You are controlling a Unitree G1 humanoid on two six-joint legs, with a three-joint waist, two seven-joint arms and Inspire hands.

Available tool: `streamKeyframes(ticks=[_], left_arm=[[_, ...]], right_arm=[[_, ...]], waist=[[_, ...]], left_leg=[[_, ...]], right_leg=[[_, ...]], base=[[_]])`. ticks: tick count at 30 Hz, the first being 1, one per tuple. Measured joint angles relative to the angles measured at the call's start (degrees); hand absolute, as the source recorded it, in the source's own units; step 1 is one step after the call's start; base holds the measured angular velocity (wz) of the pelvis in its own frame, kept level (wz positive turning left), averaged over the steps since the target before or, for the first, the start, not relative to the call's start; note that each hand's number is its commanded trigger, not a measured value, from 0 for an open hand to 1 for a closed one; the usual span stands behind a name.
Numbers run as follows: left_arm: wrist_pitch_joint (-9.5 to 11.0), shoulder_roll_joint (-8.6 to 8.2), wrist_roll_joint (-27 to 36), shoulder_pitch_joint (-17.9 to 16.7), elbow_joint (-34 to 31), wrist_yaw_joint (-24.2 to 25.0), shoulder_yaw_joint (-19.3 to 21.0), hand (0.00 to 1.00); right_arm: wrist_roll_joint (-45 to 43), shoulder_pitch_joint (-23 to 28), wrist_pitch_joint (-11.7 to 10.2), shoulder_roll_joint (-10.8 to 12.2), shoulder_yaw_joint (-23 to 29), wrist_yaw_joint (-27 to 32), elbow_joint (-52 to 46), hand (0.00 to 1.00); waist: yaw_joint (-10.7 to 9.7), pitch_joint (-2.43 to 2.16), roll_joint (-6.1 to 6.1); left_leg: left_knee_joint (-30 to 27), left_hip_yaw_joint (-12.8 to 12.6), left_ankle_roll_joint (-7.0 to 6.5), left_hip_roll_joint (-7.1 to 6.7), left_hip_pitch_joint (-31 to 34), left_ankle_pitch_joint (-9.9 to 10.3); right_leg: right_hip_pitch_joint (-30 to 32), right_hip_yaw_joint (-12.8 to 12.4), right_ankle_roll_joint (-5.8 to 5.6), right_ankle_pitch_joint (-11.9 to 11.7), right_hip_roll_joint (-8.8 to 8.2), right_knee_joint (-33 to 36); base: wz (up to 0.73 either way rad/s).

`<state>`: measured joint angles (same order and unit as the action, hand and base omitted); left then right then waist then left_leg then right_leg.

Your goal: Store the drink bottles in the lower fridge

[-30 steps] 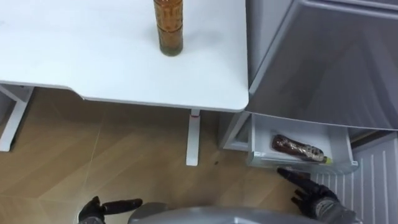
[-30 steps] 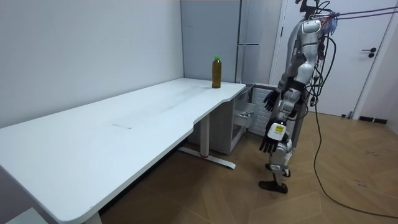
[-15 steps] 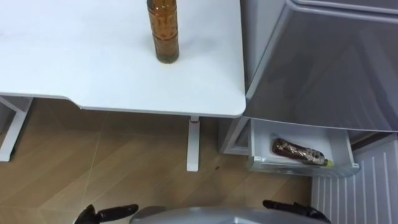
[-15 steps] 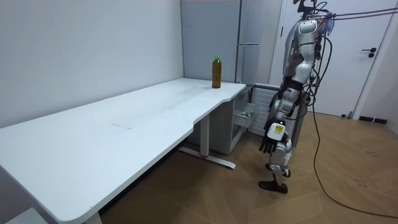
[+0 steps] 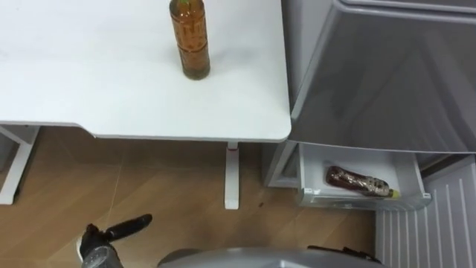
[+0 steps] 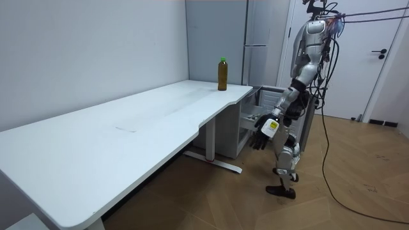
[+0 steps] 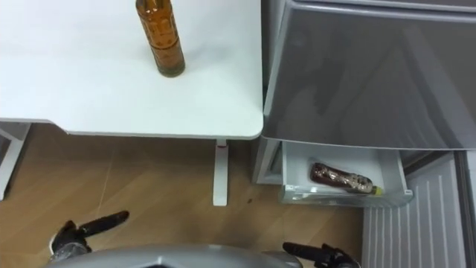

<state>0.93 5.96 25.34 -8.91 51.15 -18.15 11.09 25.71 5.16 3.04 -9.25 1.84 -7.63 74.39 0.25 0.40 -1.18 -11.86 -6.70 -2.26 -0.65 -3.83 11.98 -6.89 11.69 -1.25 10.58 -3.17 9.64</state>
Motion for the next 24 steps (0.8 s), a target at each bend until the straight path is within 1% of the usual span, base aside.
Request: streamKeyframes(ticks=[1, 3, 4, 5, 6, 7, 9, 11, 13, 14, 15, 16, 17, 18, 20, 24], left_arm=[[0.24, -0.53, -0.01, 0.21, -1.08, -1.66, 0.08, 0.0], [0.69, -1.01, 0.04, 0.83, -2.46, -3.96, 0.03, 0.0], [0.68, -1.19, 0.14, 0.87, -4.71, -5.62, 0.03, 0.0], [0.88, -1.3, 0.17, 0.87, -7.68, -7.59, 0.03, 0.0], [1.31, -1.3, 0.12, 0.9, -8.77, -8.37, 0.02, 0.0], [2.28, -1.34, -0.23, 1.24, -10.43, -9.64, 0.16, 0.0], [3.32, -1.53, -1.04, 1.32, -13.69, -11.86, 0.61, 0.0], [4.57, -1.51, -3.75, 1.31, -18.25, -14.69, 1.26, 0.0], [5.61, -1.51, -6.3, 1.3, -21.56, -16.68, 1.15, 0.0], [5.75, -1.5, -7.85, 1.27, -24.24, -17.83, 1.13, 0.0], [5.61, -1.47, -9.09, 1.25, -25.44, -18.48, 1.03, 0.0], [5.5, -1.36, -11.82, 0.78, -25.77, -19.89, 0.99, 0.0], [5.51, -1.43, -12.38, 0.28, -27.02, -20.68, 0.92, 0.0], [5.5, -1.43, -12.89, 0.27, -27.4, -21.17, 0.87, 0.0], [5.47, -1.45, -15.93, 0.16, -28.31, -23.25, 0.03, 0.0], [5.47, -1.45, -19.43, 0.16, -28.36, -25.0, -0.82, 0.0]], right_arm=[[-0.74, 0.04, -0.05, 0.0, 0.04, 0.06, 0.12, 0.0], [-1.4, -0.08, -0.53, 0.05, -0.5, 0.51, 0.02, 0.0], [-1.61, -0.07, -0.53, 0.15, -0.7, 0.72, -0.29, 0.0], [-1.6, 0.02, -0.53, 0.37, -0.71, 0.98, -0.35, 0.0], [-1.61, 0.02, -0.53, 0.48, -0.71, 1.22, -0.36, 0.0], [-1.96, 0.0, -0.66, 0.57, -0.62, 1.36, -0.35, 0.0], [-3.29, 0.05, -1.44, 0.64, -0.56, 1.5, -0.35, 0.0], [-4.36, 0.05, -2.51, 0.65, -0.56, 1.48, -0.18, 0.0], [-4.76, 0.05, -2.91, 0.66, -0.58, 1.4, -0.14, 0.0], [-5.27, 0.1, -2.97, 0.66, -0.59, 1.34, -0.43, 0.0], [-5.58, 0.14, -2.97, 0.66, -0.6, 1.34, -0.61, 0.0], [-5.98, 0.15, -3.02, 0.66, -0.61, 1.39, -0.96, 0.0], [-5.99, 0.48, -3.14, 0.77, -0.61, 1.45, -1.16, 0.0], [-6.01, 0.53, -3.2, 0.87, -0.6, 1.54, -1.12, 0.0], [-7.08, 0.43, -3.8, 1.24, -0.63, 1.61, -1.14, 0.0], [-8.49, 0.37, -5.46, 1.53, -0.65, 1.47, -0.66, 0.0]], waist=[[-0.05, -0.13, 0.09], [0.16, -0.1, 0.22], [0.15, -0.2, -0.04], [0.26, -0.15, -0.13], [0.27, -0.17, -0.18], [0.31, -0.22, -0.2], [0.26, -0.25, -0.17], [0.06, -0.27, -0.18], [0.04, -0.26, -0.14], [0.07, -0.27, -0.12], [0.08, -0.27, -0.13], [0.06, -0.27, -0.07], [0.01, -0.45, -0.36], [0.03, -0.43, -0.33], [0.01, -0.66, -0.79], [-0.01, -0.61, -0.77]], left_leg=[[0.3, -0.14, 0.01, 0.0, -0.54, 0.01], [0.36, -0.43, 0.08, 0.04, -0.76, 0.06], [0.34, -0.57, 0.13, 0.04, -0.74, 0.09], [0.31, -0.58, 0.19, 0.06, -0.72, 0.12], [0.29, -0.58, 0.22, 0.1, -0.73, 0.13], [0.27, -0.58, 0.25, 0.31, -0.78, 0.16], [0.27, -0.58, 0.25, 0.31, -0.89, 0.15], [0.31, -0.59, 0.24, 0.26, -1.01, 0.15], [0.18, -0.55, 0.23, 0.34, -0.77, 0.16], [0.14, -0.48, 0.2, 0.34, -0.58, 0.2], [0.17, -0.4, 0.2, 0.33, -0.47, 0.25], [0.19, -0.35, 0.2, 0.29, -0.23, 0.38], [0.13, -0.24, 0.2, 0.22, -0.07, 0.39], [0.08, -0.04, 0.2, 0.2, 0.06, 0.39], [-0.43, 0.38, 0.22, 0.04, 0.31, 0.34], [-0.47, 1.86, 0.21, -0.07, 0.11, 0.34]], right_leg=[[-0.15, -0.1, 0.0, 0.0, 0.01, 0.03], [-0.17, -0.21, 0.0, 0.0, 0.12, 0.08], [-0.04, -0.3, 0.02, -0.02, 0.23, 0.11], [-0.02, -0.38, 0.06, -0.04, 0.33, 0.11], [-0.04, -0.44, 0.09, -0.05, 0.37, 0.11], [-0.09, -0.57, 0.11, -0.07, 0.41, 0.07], [-0.15, -0.59, 0.14, -0.08, 0.41, 0.06], [-0.16, -0.67, 0.16, -0.1, 0.41, 0.11], [-0.03, -0.58, 0.16, -0.1, 0.38, 0.13], [0.03, -0.52, 0.16, -0.1, 0.38, 0.11], [0.03, -0.52, 0.16, -0.1, 0.38, 0.11], [0.04, -0.54, 0.16, -0.1, 0.41, 0.09], [0.07, -0.47, 0.16, -0.1, 0.42, 0.04], [0.16, -0.38, 0.16, -0.1, 0.42, 0.01], [0.45, -0.47, 0.16, -0.1, 0.44, 0.02], [0.0, -0.43, 0.16, -0.1, 0.43, -0.12]], base=[[-0.09], [-0.11], [-0.07], [-0.05], [-0.04], [0.0], [0.0], [0.0], [0.0], [0.0], [0.0], [0.03], [0.06], [0.1], [0.09], [0.06]])
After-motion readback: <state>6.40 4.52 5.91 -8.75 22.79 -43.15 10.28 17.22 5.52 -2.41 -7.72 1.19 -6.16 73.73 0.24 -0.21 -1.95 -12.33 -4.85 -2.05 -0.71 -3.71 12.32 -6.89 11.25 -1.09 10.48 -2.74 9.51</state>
